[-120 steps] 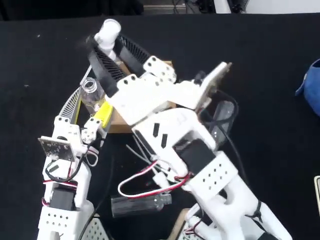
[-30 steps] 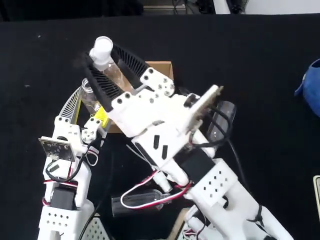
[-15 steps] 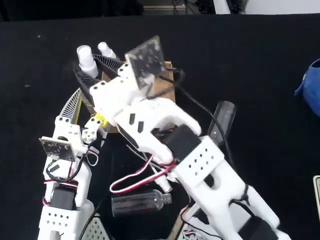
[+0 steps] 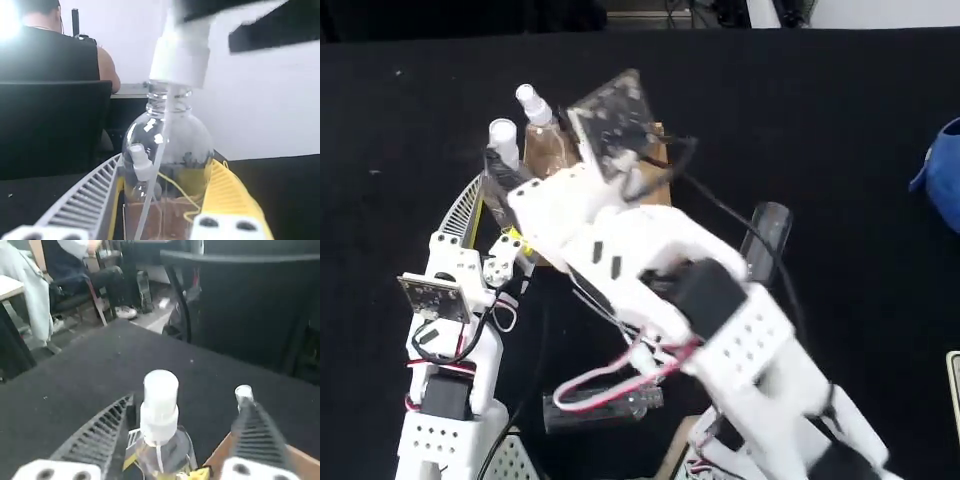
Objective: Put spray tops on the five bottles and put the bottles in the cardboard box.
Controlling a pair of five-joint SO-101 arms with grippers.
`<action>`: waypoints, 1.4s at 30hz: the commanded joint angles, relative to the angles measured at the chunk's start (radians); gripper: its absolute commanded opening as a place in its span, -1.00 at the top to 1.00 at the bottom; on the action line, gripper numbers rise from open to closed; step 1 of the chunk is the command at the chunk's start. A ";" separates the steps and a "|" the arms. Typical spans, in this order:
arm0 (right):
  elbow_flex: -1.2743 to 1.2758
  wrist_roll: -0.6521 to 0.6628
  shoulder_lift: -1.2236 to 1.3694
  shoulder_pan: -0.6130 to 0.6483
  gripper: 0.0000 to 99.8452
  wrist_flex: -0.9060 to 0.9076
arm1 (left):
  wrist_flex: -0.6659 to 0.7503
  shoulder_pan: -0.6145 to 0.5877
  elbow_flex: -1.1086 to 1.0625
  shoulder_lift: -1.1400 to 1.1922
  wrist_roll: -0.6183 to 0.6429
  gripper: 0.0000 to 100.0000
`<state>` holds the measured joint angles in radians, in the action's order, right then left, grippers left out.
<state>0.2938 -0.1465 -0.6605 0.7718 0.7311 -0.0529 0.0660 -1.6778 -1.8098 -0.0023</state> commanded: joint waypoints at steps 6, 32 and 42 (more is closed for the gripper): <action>-0.051 0.009 -0.153 -0.040 0.88 0.018 | 0.025 -0.005 -0.021 -0.009 -0.012 0.94; 0.707 0.226 -0.157 -0.841 0.87 -0.074 | 0.017 -0.027 -0.021 -0.006 -0.020 0.94; 0.938 0.193 -0.157 -0.847 0.87 -0.347 | 0.025 -0.575 -0.021 -0.003 -0.020 0.94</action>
<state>1.2283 0.0499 -0.7818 -0.0537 0.4549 -0.0529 -0.2915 -1.6778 -1.8098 -0.0100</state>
